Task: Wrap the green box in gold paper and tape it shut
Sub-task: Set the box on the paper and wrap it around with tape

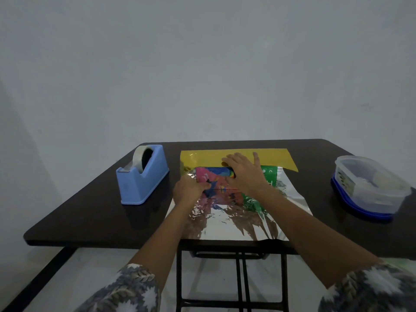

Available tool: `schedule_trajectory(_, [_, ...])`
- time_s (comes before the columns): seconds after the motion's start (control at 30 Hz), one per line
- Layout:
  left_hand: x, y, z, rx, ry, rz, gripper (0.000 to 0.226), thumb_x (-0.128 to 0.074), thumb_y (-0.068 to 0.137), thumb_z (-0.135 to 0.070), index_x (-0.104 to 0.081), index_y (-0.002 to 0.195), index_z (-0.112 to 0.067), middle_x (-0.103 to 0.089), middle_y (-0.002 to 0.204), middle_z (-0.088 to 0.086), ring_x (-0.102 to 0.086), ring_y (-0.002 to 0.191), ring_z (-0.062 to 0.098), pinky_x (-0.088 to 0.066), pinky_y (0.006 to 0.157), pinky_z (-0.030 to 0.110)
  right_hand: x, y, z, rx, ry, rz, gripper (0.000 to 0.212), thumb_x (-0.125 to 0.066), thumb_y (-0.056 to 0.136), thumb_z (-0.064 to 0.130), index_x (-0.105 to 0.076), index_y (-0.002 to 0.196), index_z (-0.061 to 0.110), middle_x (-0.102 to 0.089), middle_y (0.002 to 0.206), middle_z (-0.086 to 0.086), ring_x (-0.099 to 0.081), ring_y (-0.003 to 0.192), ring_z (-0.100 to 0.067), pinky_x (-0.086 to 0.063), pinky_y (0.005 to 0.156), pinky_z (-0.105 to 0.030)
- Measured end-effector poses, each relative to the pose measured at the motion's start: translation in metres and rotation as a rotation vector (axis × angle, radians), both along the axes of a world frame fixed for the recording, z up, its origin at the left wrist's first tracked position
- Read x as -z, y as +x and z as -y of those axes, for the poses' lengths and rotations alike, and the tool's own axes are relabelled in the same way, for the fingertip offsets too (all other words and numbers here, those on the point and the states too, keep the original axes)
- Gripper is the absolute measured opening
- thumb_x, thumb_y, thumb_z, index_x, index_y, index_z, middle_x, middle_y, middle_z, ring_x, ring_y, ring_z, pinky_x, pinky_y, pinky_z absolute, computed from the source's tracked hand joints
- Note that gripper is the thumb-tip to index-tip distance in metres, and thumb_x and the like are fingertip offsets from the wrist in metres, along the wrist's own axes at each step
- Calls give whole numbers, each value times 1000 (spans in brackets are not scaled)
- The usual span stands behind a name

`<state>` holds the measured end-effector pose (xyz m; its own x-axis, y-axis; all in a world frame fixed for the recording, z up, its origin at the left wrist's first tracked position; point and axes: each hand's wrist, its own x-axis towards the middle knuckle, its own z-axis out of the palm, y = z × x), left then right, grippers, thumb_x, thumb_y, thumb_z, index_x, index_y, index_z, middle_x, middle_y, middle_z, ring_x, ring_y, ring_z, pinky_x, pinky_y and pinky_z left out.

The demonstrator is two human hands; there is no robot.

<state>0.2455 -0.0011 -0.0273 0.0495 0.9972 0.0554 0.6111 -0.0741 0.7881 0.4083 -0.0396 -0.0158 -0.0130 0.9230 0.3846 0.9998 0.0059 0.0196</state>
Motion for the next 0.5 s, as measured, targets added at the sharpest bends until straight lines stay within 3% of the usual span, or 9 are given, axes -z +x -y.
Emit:
schedule_trajectory(0.1, [6,4,3,-54,9,94,60,-81,70,-37,-46,110,-7,-59,116,12,-57,106,30,-43,77,33,0,1,2,-2,1,-28,58,-47,94,40,-26,146,25,-29,152,6,-16,143,-11,2,114,-52])
schedule_trajectory(0.2, [6,9,3,-96,13,8,85,-82,62,-49,-38,123,-10,-52,126,13,-47,119,32,-42,90,40,-7,1,2,21,-7,-44,65,-48,94,42,-17,149,24,-32,151,2,-17,143,-12,2,114,-52])
schedule_trajectory(0.3, [7,15,3,-79,28,-28,101,-81,59,-56,-30,135,-13,-46,136,13,-37,129,33,-29,102,43,-12,0,2,25,-9,-36,69,-49,92,44,-14,149,24,-35,149,1,-19,142,-12,3,114,-52])
schedule_trajectory(0.5, [17,14,-2,-106,68,146,90,-83,64,-34,-29,134,-17,-46,133,11,-38,126,33,-27,101,44,-9,0,-1,11,-19,-36,69,-49,93,45,-15,149,23,-38,147,0,-23,141,-13,2,115,-54])
